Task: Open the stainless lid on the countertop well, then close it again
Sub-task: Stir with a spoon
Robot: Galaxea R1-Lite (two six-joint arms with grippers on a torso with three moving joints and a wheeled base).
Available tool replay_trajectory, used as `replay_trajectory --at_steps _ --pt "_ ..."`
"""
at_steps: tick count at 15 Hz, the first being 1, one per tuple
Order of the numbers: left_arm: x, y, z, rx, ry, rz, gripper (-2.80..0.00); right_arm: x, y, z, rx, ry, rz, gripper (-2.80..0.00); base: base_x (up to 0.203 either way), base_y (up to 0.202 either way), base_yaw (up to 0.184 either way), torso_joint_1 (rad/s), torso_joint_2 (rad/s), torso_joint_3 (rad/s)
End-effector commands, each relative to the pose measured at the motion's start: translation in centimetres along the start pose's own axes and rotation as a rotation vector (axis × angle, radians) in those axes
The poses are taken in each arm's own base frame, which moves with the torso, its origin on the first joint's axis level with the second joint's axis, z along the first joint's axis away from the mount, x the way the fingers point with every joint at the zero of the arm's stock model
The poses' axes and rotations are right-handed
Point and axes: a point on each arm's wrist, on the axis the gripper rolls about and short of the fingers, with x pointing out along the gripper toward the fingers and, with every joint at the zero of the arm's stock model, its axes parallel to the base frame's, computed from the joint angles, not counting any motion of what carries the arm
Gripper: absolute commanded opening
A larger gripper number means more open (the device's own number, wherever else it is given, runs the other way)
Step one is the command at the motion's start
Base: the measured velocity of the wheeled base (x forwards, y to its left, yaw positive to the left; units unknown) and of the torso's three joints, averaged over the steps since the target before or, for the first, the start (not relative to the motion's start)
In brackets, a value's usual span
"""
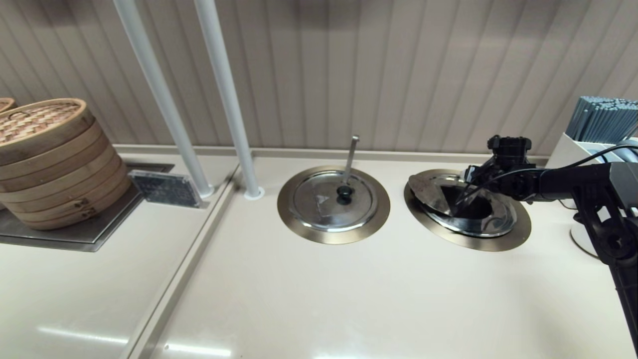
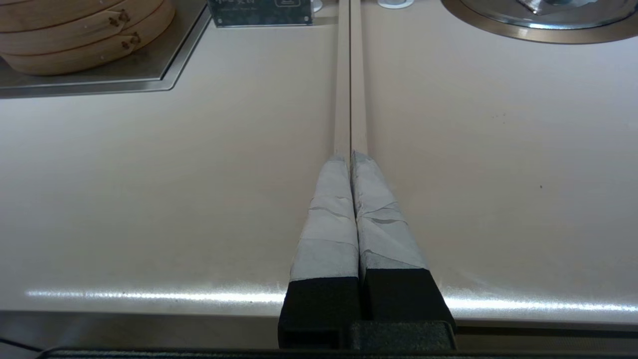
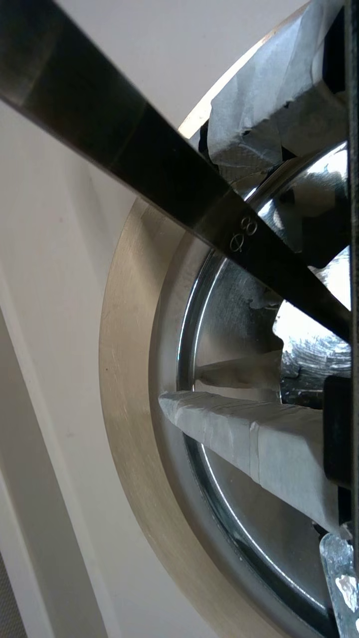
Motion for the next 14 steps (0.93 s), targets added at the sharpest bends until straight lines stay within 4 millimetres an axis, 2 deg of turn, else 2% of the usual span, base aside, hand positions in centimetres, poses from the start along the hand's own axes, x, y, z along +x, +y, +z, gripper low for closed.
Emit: replay_trajectory --at_steps 1,8,14 --pt "0.0 0.0 0.0 0.000 0.000 0.001 -2.80 0.3 0.0 -0.2 0.001 -0.008 0.007 0.00 0.000 0.000 0.000 0.000 0.00 0.000" --pt "0.0 0.0 0.0 0.000 0.000 0.001 -2.80 0.9 0.1 -0.3 0.015 -0.076 0.049 0.00 0.000 0.000 0.000 0.000 0.00 0.000" --pt "0.0 0.0 0.0 0.000 0.000 0.001 -2.80 2.1 0.0 -1.3 0.022 -0.125 0.079 0.00 0.000 0.000 0.000 0.000 0.00 0.000"
